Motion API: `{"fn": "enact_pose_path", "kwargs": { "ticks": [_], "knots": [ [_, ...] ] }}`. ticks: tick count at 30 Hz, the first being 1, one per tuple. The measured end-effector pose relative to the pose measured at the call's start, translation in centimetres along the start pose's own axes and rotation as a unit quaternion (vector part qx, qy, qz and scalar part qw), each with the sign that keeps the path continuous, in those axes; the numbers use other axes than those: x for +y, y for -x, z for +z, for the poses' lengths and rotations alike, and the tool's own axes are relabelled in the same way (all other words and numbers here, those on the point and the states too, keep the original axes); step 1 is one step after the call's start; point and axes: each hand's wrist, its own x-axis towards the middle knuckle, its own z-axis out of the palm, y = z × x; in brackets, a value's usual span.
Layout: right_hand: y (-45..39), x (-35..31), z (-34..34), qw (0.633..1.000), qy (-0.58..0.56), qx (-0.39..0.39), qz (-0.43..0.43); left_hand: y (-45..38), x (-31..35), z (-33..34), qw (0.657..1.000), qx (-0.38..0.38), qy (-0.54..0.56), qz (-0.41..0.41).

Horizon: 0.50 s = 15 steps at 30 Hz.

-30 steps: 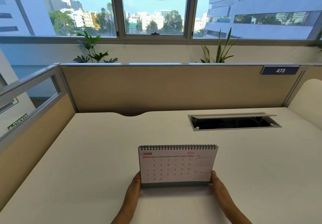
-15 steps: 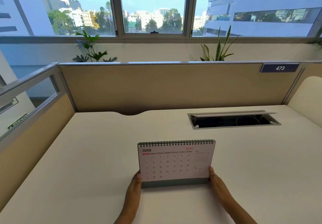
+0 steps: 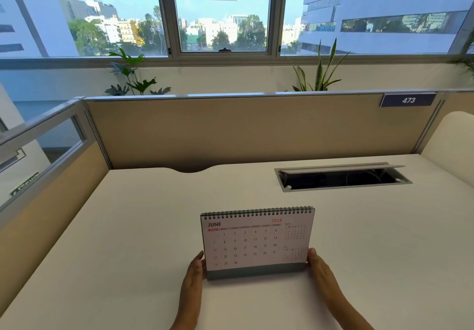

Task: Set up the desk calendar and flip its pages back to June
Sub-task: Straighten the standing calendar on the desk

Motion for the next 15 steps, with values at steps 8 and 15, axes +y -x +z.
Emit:
{"fn": "enact_pose_path", "kwargs": {
  "ticks": [8,15],
  "knots": [
    [-0.47,0.93,-0.4,1.0,0.012,0.025,-0.006,0.44,0.43,-0.17,0.999,0.038,0.026,0.013],
    [-0.28,0.91,-0.14,0.999,0.015,0.033,-0.011,0.39,0.46,-0.04,0.999,0.035,0.029,0.011]
  ]
}}
